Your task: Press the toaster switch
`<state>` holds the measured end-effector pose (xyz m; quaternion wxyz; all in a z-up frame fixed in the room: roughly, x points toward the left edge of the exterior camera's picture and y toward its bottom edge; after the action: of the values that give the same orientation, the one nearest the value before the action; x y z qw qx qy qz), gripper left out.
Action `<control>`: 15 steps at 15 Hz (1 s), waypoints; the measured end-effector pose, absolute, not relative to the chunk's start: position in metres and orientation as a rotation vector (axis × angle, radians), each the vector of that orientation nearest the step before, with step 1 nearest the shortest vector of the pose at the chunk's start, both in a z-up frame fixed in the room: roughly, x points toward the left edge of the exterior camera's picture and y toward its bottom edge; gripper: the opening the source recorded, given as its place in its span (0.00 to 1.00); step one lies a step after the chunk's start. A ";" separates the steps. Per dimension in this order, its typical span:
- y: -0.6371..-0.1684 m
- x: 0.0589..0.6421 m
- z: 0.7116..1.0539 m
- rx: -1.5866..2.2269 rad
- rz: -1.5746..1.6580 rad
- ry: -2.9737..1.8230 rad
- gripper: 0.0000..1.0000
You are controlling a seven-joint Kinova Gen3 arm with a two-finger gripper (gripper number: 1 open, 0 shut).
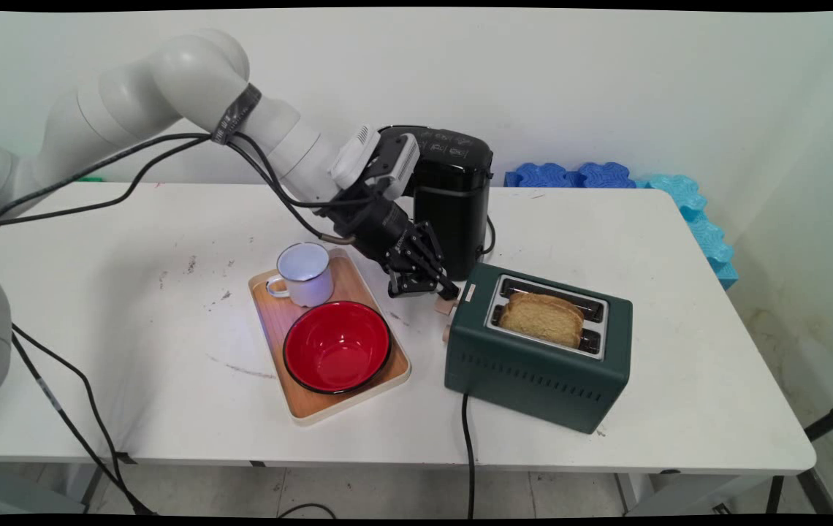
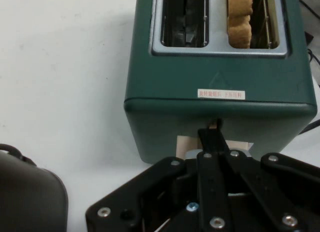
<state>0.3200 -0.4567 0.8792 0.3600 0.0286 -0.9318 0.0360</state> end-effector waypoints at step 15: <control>-0.462 0.322 0.847 0.087 0.084 -2.408 0.00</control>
<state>0.3224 -0.4618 0.8475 0.3570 0.0336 -0.9329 0.0327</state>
